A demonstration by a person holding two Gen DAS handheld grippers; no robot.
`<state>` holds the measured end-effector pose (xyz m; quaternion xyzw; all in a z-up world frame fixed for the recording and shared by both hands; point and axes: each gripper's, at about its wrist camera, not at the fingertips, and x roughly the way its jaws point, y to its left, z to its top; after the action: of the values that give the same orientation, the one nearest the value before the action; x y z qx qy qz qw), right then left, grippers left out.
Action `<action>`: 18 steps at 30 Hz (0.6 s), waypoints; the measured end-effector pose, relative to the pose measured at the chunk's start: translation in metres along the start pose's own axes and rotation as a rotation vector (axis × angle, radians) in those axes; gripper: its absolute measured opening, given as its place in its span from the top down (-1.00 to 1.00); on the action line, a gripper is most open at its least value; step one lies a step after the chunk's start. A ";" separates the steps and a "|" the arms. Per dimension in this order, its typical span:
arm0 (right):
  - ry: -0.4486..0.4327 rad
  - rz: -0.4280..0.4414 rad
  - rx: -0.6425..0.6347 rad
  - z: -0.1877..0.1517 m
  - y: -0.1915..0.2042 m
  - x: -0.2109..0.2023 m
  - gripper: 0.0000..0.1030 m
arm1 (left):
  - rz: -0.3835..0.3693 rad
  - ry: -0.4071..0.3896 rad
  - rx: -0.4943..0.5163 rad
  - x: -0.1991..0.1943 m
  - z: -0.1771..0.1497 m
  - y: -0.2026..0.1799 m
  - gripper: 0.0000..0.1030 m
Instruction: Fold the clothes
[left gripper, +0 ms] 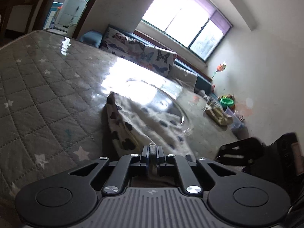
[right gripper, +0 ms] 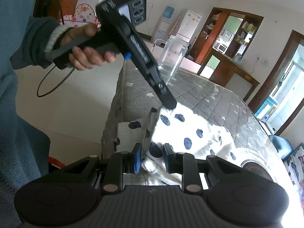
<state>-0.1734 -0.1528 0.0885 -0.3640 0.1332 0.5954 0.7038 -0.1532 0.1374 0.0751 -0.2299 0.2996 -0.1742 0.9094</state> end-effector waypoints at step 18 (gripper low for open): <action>0.026 -0.028 -0.054 -0.007 0.008 0.013 0.39 | 0.067 0.085 -0.098 0.010 -0.015 0.024 0.30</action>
<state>-0.1761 -0.1473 0.0727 -0.3924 0.1208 0.5841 0.7002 -0.1508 0.1482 0.0469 -0.2565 0.3537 -0.1383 0.8888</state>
